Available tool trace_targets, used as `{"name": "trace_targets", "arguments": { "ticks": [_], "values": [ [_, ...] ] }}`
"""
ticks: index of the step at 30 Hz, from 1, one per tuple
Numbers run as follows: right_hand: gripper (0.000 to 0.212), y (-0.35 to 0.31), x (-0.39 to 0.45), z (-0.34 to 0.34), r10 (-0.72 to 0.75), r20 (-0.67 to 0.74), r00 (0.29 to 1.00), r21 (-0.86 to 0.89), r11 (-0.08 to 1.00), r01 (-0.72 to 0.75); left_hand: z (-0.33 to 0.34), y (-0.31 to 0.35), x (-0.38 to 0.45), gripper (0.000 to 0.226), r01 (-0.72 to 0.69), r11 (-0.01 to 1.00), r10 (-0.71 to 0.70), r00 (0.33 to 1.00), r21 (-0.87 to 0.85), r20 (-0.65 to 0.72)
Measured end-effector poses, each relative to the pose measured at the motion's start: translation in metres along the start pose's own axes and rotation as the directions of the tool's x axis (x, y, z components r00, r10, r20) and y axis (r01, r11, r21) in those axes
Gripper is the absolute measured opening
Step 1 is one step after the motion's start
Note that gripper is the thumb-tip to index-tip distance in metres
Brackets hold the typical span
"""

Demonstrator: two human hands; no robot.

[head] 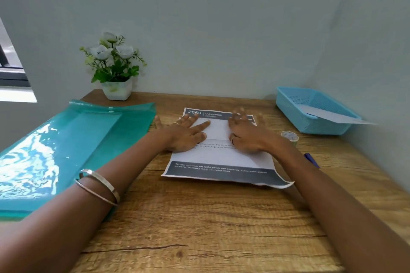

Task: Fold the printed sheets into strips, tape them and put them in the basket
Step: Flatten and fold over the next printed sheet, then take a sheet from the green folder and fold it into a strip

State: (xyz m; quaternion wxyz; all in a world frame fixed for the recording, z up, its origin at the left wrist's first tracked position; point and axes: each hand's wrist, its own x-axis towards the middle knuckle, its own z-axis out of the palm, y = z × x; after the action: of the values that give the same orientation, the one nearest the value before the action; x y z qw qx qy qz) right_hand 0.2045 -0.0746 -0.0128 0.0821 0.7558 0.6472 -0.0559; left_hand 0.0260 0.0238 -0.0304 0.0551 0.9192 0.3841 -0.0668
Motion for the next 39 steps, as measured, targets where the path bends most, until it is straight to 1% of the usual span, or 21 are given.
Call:
{"name": "trace_targets", "arguments": {
  "ticks": [2, 3, 5, 7, 10, 12, 16, 19, 21, 22, 24, 26, 27, 28, 29, 32, 33, 36, 37, 39],
  "values": [
    [0.059, -0.013, 0.002, 0.003, -0.15, -0.028, 0.988, 0.089, 0.984, 0.152, 0.001, 0.002, -0.001, 0.052, 0.01, 1.0, -0.01, 1.0, -0.008, 0.0],
    [0.059, -0.018, 0.003, 0.005, -0.188, -0.034, 0.982, 0.138, 0.972, 0.191, 0.001, 0.002, -0.001, 0.052, 0.012, 1.0, -0.012, 1.0, -0.01, -0.002],
    [0.059, -0.017, 0.004, 0.006, -0.2, -0.037, 0.979, 0.198, 0.959, 0.204, 0.003, 0.001, 0.0, 0.051, 0.017, 1.0, -0.017, 1.0, -0.016, -0.009],
    [0.061, -0.005, 0.0, 0.005, -0.141, -0.022, 0.99, 0.228, 0.963, 0.142, 0.004, -0.001, 0.0, 0.052, 0.028, 0.999, -0.028, 1.0, -0.029, -0.011],
    [0.07, 0.016, -0.004, 0.008, 0.001, 0.021, 1.0, 0.179, 0.984, -0.005, 0.003, -0.001, -0.001, 0.053, 0.048, 0.999, -0.048, 0.999, -0.024, -0.011],
    [0.075, 0.022, -0.005, 0.011, 0.062, 0.053, 0.997, 0.158, 0.985, -0.07, 0.004, -0.002, -0.001, 0.054, 0.049, 0.999, -0.049, 0.999, -0.006, -0.021],
    [0.076, 0.022, -0.002, 0.012, 0.085, 0.049, 0.995, 0.126, 0.988, -0.091, 0.006, -0.003, 0.002, 0.055, 0.022, 1.0, -0.023, 0.998, -0.008, -0.05],
    [0.074, 0.024, -0.001, 0.01, 0.084, 0.035, 0.996, 0.066, 0.994, -0.087, 0.003, -0.002, 0.0, 0.062, 0.004, 0.999, -0.007, 0.997, -0.051, -0.071],
    [0.069, 0.024, -0.003, 0.005, 0.051, -0.001, 0.999, 0.034, 0.998, -0.051, -0.007, -0.005, -0.004, 0.065, -0.025, 0.989, 0.001, 0.987, -0.147, -0.158],
    [0.062, 0.024, -0.005, -0.001, 0.023, -0.047, 0.999, 0.041, 0.999, -0.021, -0.016, -0.008, -0.008, 0.061, -0.063, 0.972, 0.009, 0.973, -0.227, -0.229],
    [0.045, 0.018, -0.009, -0.018, -0.083, -0.202, 0.976, 0.093, 0.99, 0.103, -0.036, -0.021, -0.019, 0.045, -0.165, 0.903, -0.006, 0.918, -0.396, -0.397],
    [0.038, 0.006, -0.018, -0.045, -0.212, -0.34, 0.916, 0.127, 0.955, 0.268, -0.057, -0.036, -0.032, 0.029, -0.226, 0.792, -0.121, 0.853, -0.567, -0.508],
    [0.035, -0.003, -0.021, -0.06, -0.276, -0.375, 0.885, 0.126, 0.93, 0.344, -0.065, -0.047, -0.039, 0.025, -0.235, 0.723, -0.206, 0.825, -0.65, -0.527],
    [0.032, -0.014, -0.023, -0.075, -0.326, -0.39, 0.861, 0.127, 0.907, 0.401, -0.072, -0.059, -0.045, 0.022, -0.217, 0.669, -0.292, 0.803, -0.711, -0.519],
    [0.029, -0.028, -0.023, -0.09, -0.369, -0.396, 0.841, 0.122, 0.886, 0.447, -0.077, -0.071, -0.051, 0.02, -0.162, 0.658, -0.369, 0.782, -0.736, -0.502],
    [0.025, -0.074, -0.006, -0.116, -0.511, -0.398, 0.762, 0.038, 0.821, 0.57, -0.074, -0.111, -0.066, 0.015, 0.15, 0.731, -0.523, 0.75, -0.665, -0.406],
    [0.024, -0.095, 0.004, -0.12, -0.561, -0.376, 0.737, 0.004, 0.795, 0.607, -0.069, -0.125, -0.074, 0.012, 0.23, 0.731, -0.562, 0.737, -0.642, -0.376],
    [0.019, -0.14, 0.039, -0.113, -0.625, -0.323, 0.711, -0.081, 0.767, 0.637, -0.048, -0.155, -0.09, 0.009, 0.385, 0.697, -0.652, 0.691, -0.606, -0.311],
    [0.018, -0.154, 0.053, -0.108, -0.629, -0.324, 0.707, -0.093, 0.765, 0.637, -0.041, -0.164, -0.094, 0.014, 0.424, 0.679, -0.679, 0.673, -0.599, -0.293],
    [0.019, -0.176, 0.081, -0.093, -0.61, -0.329, 0.721, -0.093, 0.781, 0.618, -0.028, -0.176, -0.098, 0.026, 0.459, 0.661, -0.699, 0.664, -0.594, -0.264]
  ]
}}
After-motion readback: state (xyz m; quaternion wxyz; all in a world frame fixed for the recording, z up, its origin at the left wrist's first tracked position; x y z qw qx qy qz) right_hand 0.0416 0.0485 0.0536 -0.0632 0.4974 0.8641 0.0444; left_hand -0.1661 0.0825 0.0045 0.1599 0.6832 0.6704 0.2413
